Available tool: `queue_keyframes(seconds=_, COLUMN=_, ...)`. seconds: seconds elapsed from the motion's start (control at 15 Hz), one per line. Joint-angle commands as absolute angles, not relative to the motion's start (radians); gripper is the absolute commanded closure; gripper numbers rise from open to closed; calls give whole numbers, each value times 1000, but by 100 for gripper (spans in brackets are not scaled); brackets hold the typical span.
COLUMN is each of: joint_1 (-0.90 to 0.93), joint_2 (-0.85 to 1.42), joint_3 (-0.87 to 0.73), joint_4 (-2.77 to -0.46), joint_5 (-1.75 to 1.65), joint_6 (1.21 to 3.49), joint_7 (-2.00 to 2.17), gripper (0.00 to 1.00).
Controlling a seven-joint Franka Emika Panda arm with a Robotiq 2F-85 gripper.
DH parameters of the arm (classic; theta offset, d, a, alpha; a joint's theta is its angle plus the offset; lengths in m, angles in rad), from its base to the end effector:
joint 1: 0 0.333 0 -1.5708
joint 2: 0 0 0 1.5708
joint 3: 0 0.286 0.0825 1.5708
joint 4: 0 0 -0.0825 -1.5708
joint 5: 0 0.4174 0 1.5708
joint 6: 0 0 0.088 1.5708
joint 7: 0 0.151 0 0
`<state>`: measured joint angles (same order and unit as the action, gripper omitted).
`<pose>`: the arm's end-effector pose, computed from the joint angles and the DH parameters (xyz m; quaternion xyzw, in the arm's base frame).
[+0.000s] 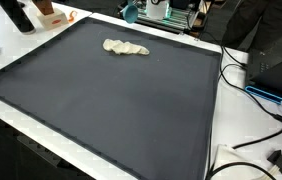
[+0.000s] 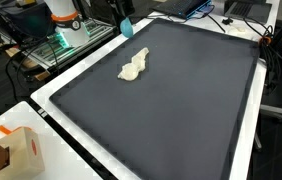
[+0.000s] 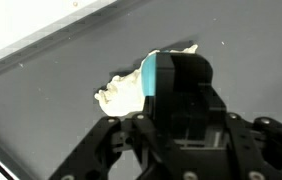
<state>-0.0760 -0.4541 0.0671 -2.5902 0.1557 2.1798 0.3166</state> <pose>0.4404 0.0043 0.3253 -0.9768 0.2072 -0.0142 0.0528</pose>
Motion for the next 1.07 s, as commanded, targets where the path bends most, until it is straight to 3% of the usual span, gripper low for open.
queue_keyframes(seconds=0.0, joint_1=-72, joint_2=-502, joint_3=91, joint_4=-2555, joint_5=114, joint_6=2072, joint_7=383, gripper=75)
queue_keyframes(seconds=0.53, joint_1=-70, joint_2=-535, joint_3=130, joint_4=-2486, joint_5=87, joint_6=1982, joint_7=430, gripper=75)
queue_keyframes(seconds=0.6, joint_1=-63, joint_2=-514, joint_3=111, joint_4=-2495, joint_5=117, joint_6=2015, joint_7=398, gripper=50)
queue_keyframes(seconds=1.0, joint_1=-62, joint_2=-519, joint_3=117, joint_4=-2485, joint_5=112, joint_6=2006, joint_7=409, gripper=50)
